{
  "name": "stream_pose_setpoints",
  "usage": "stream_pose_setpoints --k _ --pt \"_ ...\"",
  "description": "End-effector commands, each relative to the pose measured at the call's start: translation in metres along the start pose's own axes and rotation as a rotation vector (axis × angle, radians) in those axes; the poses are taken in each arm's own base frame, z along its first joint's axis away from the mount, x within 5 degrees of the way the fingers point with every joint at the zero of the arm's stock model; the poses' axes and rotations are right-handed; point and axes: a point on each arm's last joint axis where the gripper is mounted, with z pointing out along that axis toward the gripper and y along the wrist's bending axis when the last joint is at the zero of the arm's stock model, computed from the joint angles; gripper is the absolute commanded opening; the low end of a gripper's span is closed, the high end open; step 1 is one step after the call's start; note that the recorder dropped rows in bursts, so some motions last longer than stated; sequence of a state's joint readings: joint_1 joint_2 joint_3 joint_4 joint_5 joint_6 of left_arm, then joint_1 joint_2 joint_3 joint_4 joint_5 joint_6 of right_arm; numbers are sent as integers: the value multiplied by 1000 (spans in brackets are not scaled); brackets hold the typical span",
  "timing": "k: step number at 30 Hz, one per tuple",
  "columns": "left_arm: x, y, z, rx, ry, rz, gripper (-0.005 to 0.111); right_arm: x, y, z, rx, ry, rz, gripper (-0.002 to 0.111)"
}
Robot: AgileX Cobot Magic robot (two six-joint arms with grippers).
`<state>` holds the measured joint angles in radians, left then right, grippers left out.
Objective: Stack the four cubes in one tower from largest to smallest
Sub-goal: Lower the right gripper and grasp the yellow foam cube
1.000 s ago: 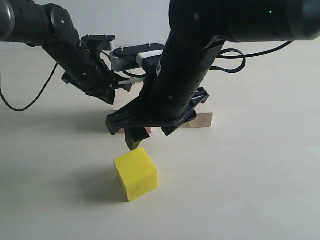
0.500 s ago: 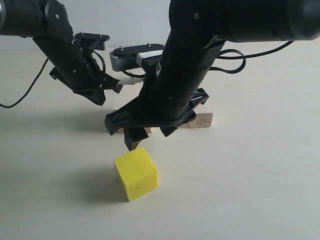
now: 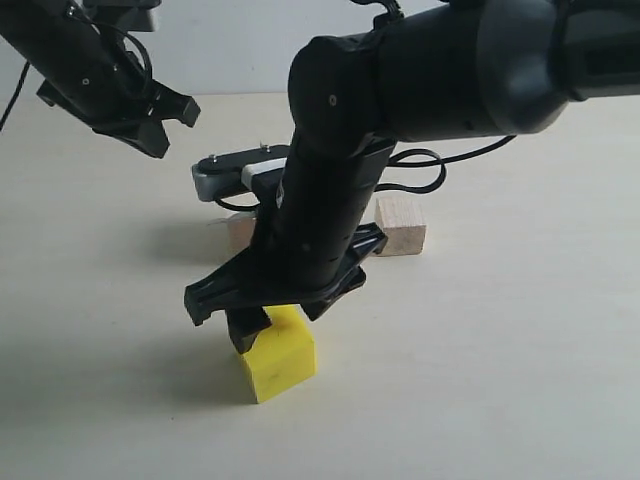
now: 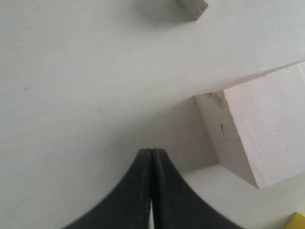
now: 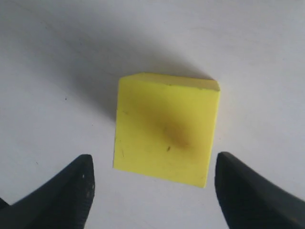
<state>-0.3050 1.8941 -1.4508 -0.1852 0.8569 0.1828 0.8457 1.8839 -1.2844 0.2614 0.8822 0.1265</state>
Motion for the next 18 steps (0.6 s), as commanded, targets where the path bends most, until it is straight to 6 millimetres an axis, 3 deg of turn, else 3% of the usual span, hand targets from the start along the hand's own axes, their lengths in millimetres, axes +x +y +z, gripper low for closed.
stream_pose_setpoints --k 1,9,18 --pt "7 8 -9 -16 -2 -18 0 -7 3 -1 0 -28 -3 68" --pt "20 10 -2 -19 18 -28 0 -12 3 2 4 -32 -8 72" --pt "20 9 -6 -20 11 -27 0 -12 1 13 8 -3 0 75"
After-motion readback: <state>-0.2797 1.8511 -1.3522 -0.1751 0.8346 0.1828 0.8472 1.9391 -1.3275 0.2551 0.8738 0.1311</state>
